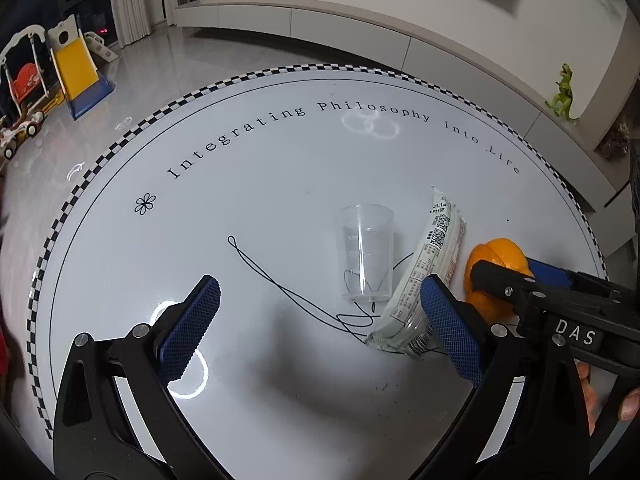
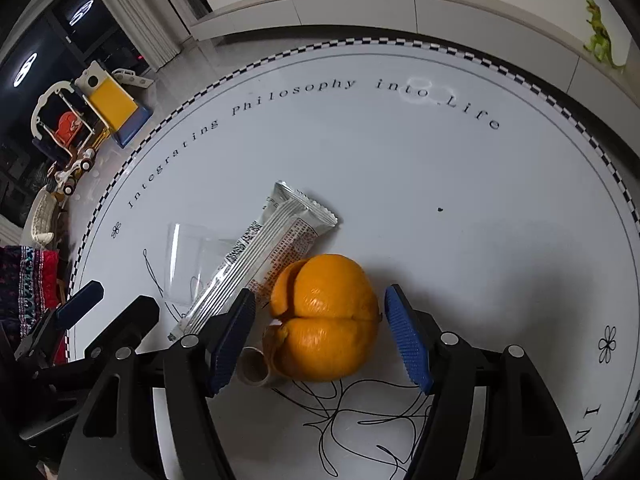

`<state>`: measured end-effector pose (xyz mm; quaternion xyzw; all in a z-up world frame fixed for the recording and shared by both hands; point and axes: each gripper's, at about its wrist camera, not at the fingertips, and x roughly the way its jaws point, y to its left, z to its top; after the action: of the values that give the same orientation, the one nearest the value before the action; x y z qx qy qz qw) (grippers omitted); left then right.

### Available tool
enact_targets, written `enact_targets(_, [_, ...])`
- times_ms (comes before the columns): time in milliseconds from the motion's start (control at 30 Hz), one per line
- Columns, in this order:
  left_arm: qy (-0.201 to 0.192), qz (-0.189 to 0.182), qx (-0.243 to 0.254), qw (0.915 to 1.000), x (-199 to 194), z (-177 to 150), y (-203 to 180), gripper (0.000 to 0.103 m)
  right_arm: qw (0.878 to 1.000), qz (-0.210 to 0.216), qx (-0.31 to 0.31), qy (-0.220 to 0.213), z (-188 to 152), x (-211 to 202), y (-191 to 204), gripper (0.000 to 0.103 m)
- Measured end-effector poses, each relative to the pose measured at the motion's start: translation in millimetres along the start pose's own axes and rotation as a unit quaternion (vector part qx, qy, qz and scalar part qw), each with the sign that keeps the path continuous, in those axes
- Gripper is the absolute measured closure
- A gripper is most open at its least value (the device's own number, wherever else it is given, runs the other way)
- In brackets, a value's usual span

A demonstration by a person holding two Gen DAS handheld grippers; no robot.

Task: Collect trash
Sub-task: 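Grasp the clear plastic cup with the left tool while the right tool grasps the orange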

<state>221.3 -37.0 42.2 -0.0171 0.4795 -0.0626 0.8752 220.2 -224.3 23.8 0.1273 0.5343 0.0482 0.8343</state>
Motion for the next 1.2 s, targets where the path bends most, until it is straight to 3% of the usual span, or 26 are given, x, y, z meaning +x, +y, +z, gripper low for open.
enact_targets(167, [0.009, -0.001, -0.002, 1.0, 14, 4, -1, 0.006, 1.0, 0.023, 0.003, -0.003, -1, 4, -11, 0.051])
enact_targets(400, [0.027, 0.011, -0.017, 0.9994, 34, 9, -2, 0.009, 1.0, 0.021, 0.007, -0.016, -4, -4, -26, 0.051])
enact_targets(433, [0.029, 0.014, -0.02, 0.9993, 37, 8, -2, 0.014, 1.0, 0.02, 0.006, -0.016, -4, -5, -27, 0.051])
enact_targets(500, [0.028, 0.035, -0.014, 0.9989, 41, 8, -6, 0.046, 1.0, 0.016, 0.002, -0.018, -6, -7, -28, 0.051])
enact_targets(567, [0.024, 0.046, -0.009, 0.9986, 38, 6, -9, 0.065, 1.0, 0.01, -0.004, -0.021, -9, -11, -28, 0.051])
enact_targets(667, [0.024, 0.021, -0.026, 0.9991, 30, 1, -8, 0.067, 1.0, 0.014, -0.004, -0.022, -14, -17, -29, 0.052])
enact_targets(1200, [-0.022, 0.025, -0.011, 0.9994, -85, -83, 1, 0.067, 0.998, 0.041, -0.027, -0.024, -78, -77, 6, 0.052])
